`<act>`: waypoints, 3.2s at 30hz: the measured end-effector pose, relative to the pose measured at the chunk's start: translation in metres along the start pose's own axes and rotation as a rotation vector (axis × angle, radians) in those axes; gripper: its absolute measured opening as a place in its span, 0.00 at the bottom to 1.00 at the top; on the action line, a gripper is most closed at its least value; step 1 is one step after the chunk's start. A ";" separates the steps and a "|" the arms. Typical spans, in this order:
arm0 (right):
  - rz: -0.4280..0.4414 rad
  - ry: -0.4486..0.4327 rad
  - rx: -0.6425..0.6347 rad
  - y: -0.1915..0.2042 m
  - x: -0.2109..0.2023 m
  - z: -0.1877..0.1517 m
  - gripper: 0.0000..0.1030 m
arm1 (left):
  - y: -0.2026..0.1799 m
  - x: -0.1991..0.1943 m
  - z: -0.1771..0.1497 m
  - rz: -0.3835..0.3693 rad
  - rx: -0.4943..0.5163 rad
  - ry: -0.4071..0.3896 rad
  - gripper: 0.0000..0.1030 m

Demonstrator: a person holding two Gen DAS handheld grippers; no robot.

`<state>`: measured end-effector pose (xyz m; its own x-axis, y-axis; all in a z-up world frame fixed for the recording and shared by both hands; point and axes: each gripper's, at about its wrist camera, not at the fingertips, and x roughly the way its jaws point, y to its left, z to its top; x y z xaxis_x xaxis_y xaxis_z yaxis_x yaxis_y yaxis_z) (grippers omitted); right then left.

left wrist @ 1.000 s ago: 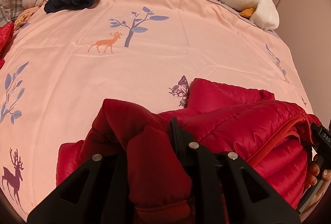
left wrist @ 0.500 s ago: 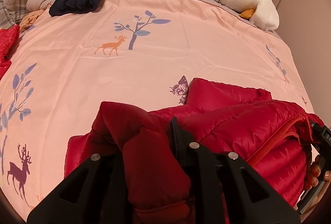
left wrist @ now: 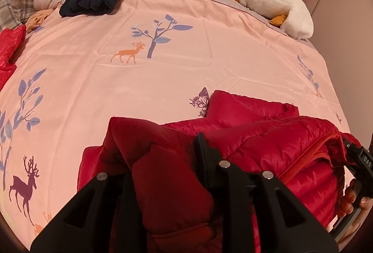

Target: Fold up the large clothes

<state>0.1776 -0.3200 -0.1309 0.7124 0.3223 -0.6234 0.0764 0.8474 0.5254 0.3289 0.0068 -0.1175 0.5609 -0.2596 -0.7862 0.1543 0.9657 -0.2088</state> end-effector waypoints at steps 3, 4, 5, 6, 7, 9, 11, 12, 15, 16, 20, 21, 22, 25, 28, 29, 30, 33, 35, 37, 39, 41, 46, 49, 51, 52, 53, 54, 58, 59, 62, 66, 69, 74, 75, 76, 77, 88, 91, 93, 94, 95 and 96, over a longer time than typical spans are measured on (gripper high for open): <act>0.003 -0.001 0.003 0.001 -0.002 0.000 0.44 | 0.000 -0.003 0.000 -0.010 -0.012 0.001 0.30; 0.004 -0.002 0.003 0.001 -0.004 0.000 0.46 | 0.001 -0.004 0.000 -0.010 -0.013 -0.001 0.34; 0.004 -0.005 0.003 0.002 -0.005 0.000 0.48 | 0.001 -0.006 0.000 -0.007 -0.016 -0.005 0.39; 0.003 -0.008 0.002 0.002 -0.007 0.000 0.50 | 0.001 -0.007 -0.001 -0.003 -0.019 -0.010 0.54; 0.002 -0.011 0.000 0.003 -0.009 0.000 0.51 | 0.002 -0.010 -0.001 -0.002 -0.025 -0.025 0.66; 0.003 -0.013 0.000 0.002 -0.010 0.001 0.53 | 0.003 -0.017 -0.001 0.002 -0.032 -0.060 0.72; 0.003 -0.015 0.001 0.002 -0.012 0.001 0.54 | 0.003 -0.018 0.000 0.004 -0.027 -0.059 0.72; 0.003 -0.015 0.001 0.002 -0.012 0.001 0.54 | 0.003 -0.017 0.000 0.003 -0.026 -0.057 0.72; 0.001 -0.020 0.003 0.002 -0.014 0.002 0.55 | 0.003 -0.017 0.000 0.005 -0.023 -0.061 0.72; 0.003 -0.025 0.005 0.002 -0.016 0.002 0.55 | 0.003 -0.017 0.000 0.005 -0.024 -0.062 0.72; 0.013 -0.050 0.014 0.001 -0.020 0.007 0.57 | 0.003 -0.017 0.000 0.006 -0.031 -0.067 0.72; 0.017 -0.054 0.018 0.001 -0.020 0.008 0.58 | 0.004 -0.017 0.001 0.006 -0.033 -0.069 0.72; 0.021 -0.058 0.023 0.000 -0.021 0.009 0.58 | 0.004 -0.018 0.001 0.005 -0.035 -0.071 0.73; 0.031 -0.069 0.038 -0.001 -0.020 0.012 0.61 | 0.006 -0.019 0.003 0.004 -0.049 -0.083 0.80; 0.038 -0.079 0.058 -0.004 -0.019 0.015 0.64 | 0.009 -0.019 0.007 0.008 -0.060 -0.098 0.83; 0.039 -0.082 0.063 -0.004 -0.018 0.015 0.64 | 0.009 -0.018 0.008 0.009 -0.059 -0.097 0.83; 0.040 -0.086 0.068 -0.004 -0.017 0.016 0.65 | 0.009 -0.016 0.008 0.012 -0.059 -0.097 0.83; 0.060 -0.102 0.102 -0.009 -0.017 0.022 0.68 | 0.008 -0.014 0.010 0.024 -0.052 -0.106 0.83; 0.067 -0.110 0.124 -0.012 -0.017 0.024 0.69 | 0.009 -0.014 0.012 0.030 -0.056 -0.114 0.87; 0.067 -0.112 0.133 -0.014 -0.016 0.026 0.70 | 0.011 -0.016 0.015 0.047 -0.064 -0.134 0.95; 0.065 -0.116 0.138 -0.014 -0.016 0.027 0.72 | 0.014 -0.017 0.018 0.049 -0.070 -0.144 0.95; 0.080 -0.131 0.156 -0.017 -0.018 0.028 0.75 | 0.015 -0.016 0.019 0.053 -0.068 -0.142 0.95; 0.071 -0.194 0.187 -0.025 -0.031 0.033 0.79 | 0.014 -0.015 0.017 0.072 -0.046 -0.147 0.95; 0.043 -0.215 0.177 -0.027 -0.039 0.034 0.79 | 0.014 -0.016 0.017 0.082 -0.041 -0.153 0.95; 0.024 -0.235 0.166 -0.029 -0.046 0.034 0.79 | 0.014 -0.018 0.017 0.092 -0.041 -0.161 0.95; 0.019 -0.241 0.162 -0.030 -0.049 0.034 0.79 | 0.015 -0.020 0.017 0.100 -0.046 -0.170 0.95; 0.013 -0.246 0.157 -0.030 -0.052 0.033 0.79 | 0.015 -0.022 0.017 0.104 -0.049 -0.178 0.95; 0.008 -0.248 0.153 -0.031 -0.054 0.032 0.79 | 0.016 -0.025 0.018 0.105 -0.052 -0.187 0.95; -0.017 -0.251 0.118 -0.028 -0.060 0.027 0.79 | 0.021 -0.035 0.018 0.128 -0.058 -0.217 0.95; -0.022 -0.252 0.105 -0.026 -0.062 0.026 0.79 | 0.022 -0.038 0.018 0.133 -0.061 -0.226 0.95; -0.041 -0.253 0.047 -0.017 -0.066 0.019 0.79 | 0.028 -0.048 0.017 0.137 -0.075 -0.250 0.95; -0.083 -0.235 -0.071 0.002 -0.065 0.011 0.79 | 0.028 -0.063 0.012 0.123 -0.044 -0.284 0.95; -0.125 -0.207 -0.174 0.018 -0.057 0.003 0.79 | 0.023 -0.067 0.007 0.109 -0.004 -0.290 0.95; -0.150 -0.141 -0.242 0.033 -0.033 -0.004 0.79 | 0.015 -0.048 0.000 0.089 0.045 -0.233 0.95; -0.153 -0.131 -0.242 0.034 -0.029 -0.004 0.79 | 0.014 -0.042 -0.001 0.088 0.050 -0.219 0.95; -0.157 -0.117 -0.242 0.034 -0.023 -0.004 0.79 | 0.012 -0.035 -0.002 0.089 0.055 -0.200 0.95; -0.161 -0.109 -0.242 0.034 -0.018 -0.005 0.79 | 0.012 -0.029 -0.004 0.092 0.060 -0.185 0.95; -0.235 0.038 -0.211 0.011 0.039 -0.013 0.79 | 0.028 0.019 -0.018 0.119 0.039 -0.072 0.95; -0.251 0.057 -0.225 0.012 0.045 -0.014 0.79 | 0.026 0.021 -0.018 0.126 0.045 -0.072 0.95; -0.251 0.068 -0.222 0.011 0.047 -0.013 0.79 | 0.025 0.023 -0.018 0.129 0.044 -0.070 0.95; -0.249 0.069 -0.219 0.011 0.048 -0.012 0.79 | 0.026 0.023 -0.018 0.128 0.040 -0.069 0.95; -0.248 0.068 -0.215 0.011 0.046 -0.012 0.79 | 0.025 0.023 -0.018 0.127 0.038 -0.068 0.95; -0.248 0.062 -0.215 0.012 0.045 -0.012 0.79 | 0.025 0.023 -0.018 0.128 0.037 -0.069 0.95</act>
<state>0.2023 -0.2905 -0.1592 0.6462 0.1146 -0.7545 0.0886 0.9707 0.2234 0.3311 0.0254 -0.1508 0.6320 -0.1355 -0.7631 0.1075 0.9904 -0.0868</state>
